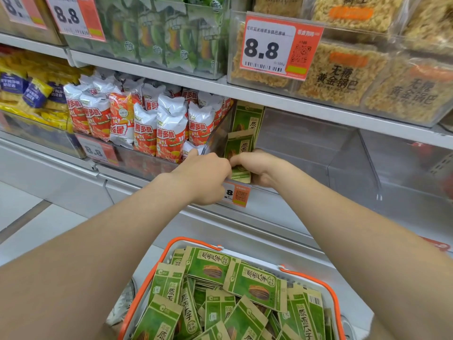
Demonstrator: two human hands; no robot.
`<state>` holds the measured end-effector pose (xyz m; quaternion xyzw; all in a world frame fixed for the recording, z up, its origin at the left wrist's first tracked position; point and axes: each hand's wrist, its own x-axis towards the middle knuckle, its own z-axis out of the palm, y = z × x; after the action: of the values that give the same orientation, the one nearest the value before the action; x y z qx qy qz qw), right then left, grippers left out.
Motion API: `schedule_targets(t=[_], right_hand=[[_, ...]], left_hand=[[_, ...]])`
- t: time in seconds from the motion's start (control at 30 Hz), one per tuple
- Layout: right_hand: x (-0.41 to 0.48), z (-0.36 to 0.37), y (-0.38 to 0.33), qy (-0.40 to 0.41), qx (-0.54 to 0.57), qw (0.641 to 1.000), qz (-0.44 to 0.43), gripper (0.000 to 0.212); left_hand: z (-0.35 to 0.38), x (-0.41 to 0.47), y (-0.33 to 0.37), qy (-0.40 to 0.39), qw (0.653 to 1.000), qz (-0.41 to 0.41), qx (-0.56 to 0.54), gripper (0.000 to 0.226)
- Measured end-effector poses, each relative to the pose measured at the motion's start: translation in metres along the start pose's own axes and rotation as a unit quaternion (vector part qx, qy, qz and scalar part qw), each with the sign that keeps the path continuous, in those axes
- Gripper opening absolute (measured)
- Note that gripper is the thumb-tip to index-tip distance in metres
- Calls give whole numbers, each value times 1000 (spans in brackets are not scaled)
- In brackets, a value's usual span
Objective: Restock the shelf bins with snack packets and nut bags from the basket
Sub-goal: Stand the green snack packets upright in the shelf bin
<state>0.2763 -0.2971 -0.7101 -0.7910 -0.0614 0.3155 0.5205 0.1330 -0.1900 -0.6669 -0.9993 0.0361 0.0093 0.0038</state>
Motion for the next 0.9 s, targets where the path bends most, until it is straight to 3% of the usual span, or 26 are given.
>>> schedule_targets(t=[0.2,0.3,0.37,0.5,0.63,0.9], right_hand=[[3,-4,-8,121,12,979,-161,68],[15,-11,-10,154,18,962,-226,72],[27,-15,-4,170,-29,962,-212,70],[46,-17,2,215,-110,965,-102,67],[51,-19,-4,242,-261,935,-17,77],[57,-13,-2,218,-163,960,-58,70]], left_hand=[[3,1,-2,3,1000,4,-3,10],[4,1,-2,5,1000,3,8,9],[4,1,-2,5,1000,1,12,9],[5,2,-2,4,1000,0,8,9],[5,3,-2,4,1000,2,12,11],[5,3,-1,2,1000,5,20,12]])
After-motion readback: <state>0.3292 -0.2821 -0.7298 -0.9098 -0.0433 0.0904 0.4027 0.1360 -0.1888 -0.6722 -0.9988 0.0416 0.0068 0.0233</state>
